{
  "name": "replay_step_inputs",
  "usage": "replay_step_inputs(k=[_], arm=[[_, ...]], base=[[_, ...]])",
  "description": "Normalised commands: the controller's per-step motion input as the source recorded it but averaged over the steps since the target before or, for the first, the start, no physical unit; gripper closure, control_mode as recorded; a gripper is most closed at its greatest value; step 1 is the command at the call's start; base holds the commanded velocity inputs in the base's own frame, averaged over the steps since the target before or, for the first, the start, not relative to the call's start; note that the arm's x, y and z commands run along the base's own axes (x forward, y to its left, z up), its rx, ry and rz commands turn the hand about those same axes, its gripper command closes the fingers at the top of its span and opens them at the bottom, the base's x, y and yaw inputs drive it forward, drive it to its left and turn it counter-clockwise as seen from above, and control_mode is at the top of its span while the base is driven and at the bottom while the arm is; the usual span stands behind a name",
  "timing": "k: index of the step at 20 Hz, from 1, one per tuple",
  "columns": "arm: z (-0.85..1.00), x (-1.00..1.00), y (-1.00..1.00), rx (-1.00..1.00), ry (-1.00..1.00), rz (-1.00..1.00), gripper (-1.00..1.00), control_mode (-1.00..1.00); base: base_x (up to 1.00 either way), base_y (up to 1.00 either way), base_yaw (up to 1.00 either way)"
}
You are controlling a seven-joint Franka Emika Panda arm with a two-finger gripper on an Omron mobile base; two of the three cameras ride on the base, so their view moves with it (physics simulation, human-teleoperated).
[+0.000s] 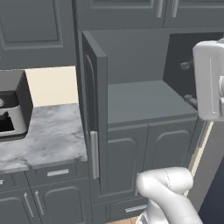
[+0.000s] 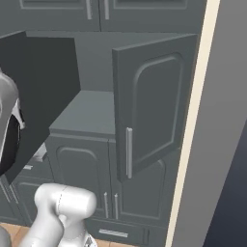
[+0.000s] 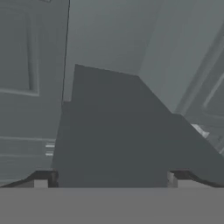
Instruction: Close all open cabinet doors.
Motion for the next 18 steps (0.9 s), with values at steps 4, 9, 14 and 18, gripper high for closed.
replay_step_inputs(k=[4,9,14,18], arm=[[-0.24,-0.42,0.0,0.0,0.19,0.1,-1.0,-1.0],[-0.12,-0.48,0.01,0.0,0.32,0.14,-1.0,-1.0],[-0.25,-0.53,0.15,0.0,0.17,0.19,-1.0,-1.0],[-0.38,-0.51,0.41,0.0,0.0,0.2,-1.0,-1.0]], base=[[0.0,0.0,0.0],[0.0,0.0,0.0],[0.0,0.0,0.0],[0.0,0.0,0.0]])
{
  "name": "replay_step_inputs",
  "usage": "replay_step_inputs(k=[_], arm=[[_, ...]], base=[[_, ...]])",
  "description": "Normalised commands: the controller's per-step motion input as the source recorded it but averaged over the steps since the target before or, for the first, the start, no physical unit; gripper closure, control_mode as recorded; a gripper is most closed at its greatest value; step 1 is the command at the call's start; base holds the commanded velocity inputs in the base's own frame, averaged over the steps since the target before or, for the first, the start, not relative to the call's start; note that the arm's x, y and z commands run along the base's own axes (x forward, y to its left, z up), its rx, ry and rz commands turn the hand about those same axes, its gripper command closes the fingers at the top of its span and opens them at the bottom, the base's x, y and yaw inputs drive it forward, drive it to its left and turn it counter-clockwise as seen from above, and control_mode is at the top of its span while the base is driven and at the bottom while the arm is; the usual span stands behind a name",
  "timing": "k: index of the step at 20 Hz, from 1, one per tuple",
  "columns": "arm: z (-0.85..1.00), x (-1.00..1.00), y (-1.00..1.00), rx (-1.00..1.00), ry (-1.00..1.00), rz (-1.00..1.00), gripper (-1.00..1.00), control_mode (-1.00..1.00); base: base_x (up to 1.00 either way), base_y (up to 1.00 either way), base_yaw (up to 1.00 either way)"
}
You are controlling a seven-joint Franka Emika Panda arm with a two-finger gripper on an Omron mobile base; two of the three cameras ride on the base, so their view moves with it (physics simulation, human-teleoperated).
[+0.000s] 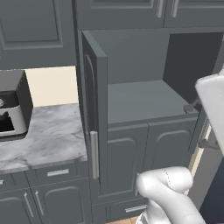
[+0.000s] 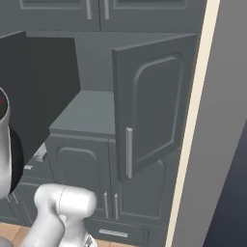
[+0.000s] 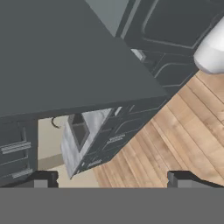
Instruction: Close all open cabinet doors.
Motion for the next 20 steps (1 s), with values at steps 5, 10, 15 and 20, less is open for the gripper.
replay_step_inputs(k=[5,10,15,20], arm=[[-0.38,-0.37,0.56,0.0,0.0,0.17,-1.0,-1.0],[-0.35,-0.15,0.67,0.0,0.0,0.03,-1.0,-1.0],[-0.16,0.06,0.74,0.0,0.06,-0.03,-1.0,-1.0],[-0.06,0.12,0.71,0.0,0.16,-0.09,-1.0,-1.0]], base=[[0.0,0.0,0.0],[0.0,0.0,0.0],[0.0,0.0,0.0],[0.0,0.0,0.0]])
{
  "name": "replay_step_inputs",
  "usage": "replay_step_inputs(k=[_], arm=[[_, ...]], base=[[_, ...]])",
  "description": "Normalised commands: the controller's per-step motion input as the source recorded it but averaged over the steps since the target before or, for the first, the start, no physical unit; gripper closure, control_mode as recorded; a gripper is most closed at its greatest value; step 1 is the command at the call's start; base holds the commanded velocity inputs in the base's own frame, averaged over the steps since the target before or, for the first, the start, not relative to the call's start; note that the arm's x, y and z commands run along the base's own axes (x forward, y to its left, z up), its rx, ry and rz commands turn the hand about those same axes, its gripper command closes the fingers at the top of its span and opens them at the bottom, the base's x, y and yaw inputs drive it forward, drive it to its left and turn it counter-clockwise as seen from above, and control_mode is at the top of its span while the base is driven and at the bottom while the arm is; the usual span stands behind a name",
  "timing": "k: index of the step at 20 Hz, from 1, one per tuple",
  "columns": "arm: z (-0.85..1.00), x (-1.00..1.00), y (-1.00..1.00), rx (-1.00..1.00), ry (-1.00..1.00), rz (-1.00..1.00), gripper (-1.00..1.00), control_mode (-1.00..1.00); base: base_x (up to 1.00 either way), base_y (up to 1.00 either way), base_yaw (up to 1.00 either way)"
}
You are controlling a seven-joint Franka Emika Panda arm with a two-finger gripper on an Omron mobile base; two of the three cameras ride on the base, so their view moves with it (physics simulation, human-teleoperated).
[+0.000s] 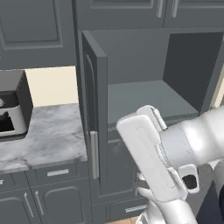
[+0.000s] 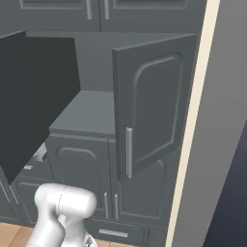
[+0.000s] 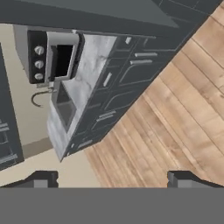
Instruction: Close all open cabinet doors.
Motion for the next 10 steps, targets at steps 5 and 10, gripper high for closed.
replay_step_inputs(k=[5,10], arm=[[-0.12,0.3,0.67,-0.01,0.11,-0.22,-1.0,-1.0],[-0.16,0.37,0.5,-0.02,0.01,-0.34,-1.0,-1.0]], base=[[0.0,0.0,0.0],[0.0,0.0,0.0]])
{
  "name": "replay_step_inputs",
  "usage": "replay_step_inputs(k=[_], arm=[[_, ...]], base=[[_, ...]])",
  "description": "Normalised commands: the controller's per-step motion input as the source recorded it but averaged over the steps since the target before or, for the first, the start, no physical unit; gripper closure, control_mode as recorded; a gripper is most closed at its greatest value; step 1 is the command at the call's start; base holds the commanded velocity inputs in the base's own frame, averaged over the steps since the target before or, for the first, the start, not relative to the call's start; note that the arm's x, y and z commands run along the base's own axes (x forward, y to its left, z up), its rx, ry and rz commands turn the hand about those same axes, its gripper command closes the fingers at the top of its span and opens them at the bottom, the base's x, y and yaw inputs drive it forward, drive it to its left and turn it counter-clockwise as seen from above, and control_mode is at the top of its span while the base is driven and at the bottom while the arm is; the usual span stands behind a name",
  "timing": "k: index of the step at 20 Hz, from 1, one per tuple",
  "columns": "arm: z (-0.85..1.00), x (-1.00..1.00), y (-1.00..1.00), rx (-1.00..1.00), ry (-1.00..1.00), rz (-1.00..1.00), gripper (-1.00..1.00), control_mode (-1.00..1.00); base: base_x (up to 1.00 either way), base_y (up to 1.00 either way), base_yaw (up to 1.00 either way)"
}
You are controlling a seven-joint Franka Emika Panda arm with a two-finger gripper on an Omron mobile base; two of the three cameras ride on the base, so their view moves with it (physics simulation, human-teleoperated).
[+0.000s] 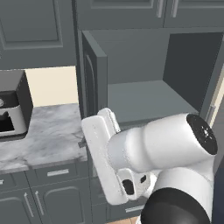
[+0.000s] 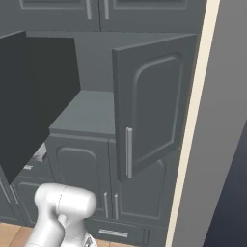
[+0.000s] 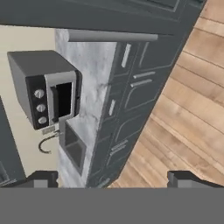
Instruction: Close all open cabinet doors.
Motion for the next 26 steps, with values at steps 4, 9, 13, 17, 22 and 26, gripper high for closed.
replay_step_inputs(k=[4,9,13,17,22,26], arm=[[-0.27,0.43,0.25,0.0,0.0,-0.31,-1.0,-1.0],[-0.28,0.53,0.06,0.0,-0.05,-0.28,-1.0,-1.0],[-0.26,0.5,0.0,-0.03,-0.08,-0.25,-1.0,-1.0],[-0.16,0.52,0.1,-0.07,-0.12,-0.28,-1.0,-1.0],[-0.05,0.36,0.18,-0.11,-0.06,-0.24,-1.0,-1.0],[-0.15,0.42,0.0,-0.08,0.0,-0.16,-1.0,-1.0]], base=[[0.0,0.0,0.0],[0.0,0.0,0.0],[0.0,0.0,0.0],[0.0,0.0,0.0],[0.0,0.0,0.0],[0.0,0.0,0.0]])
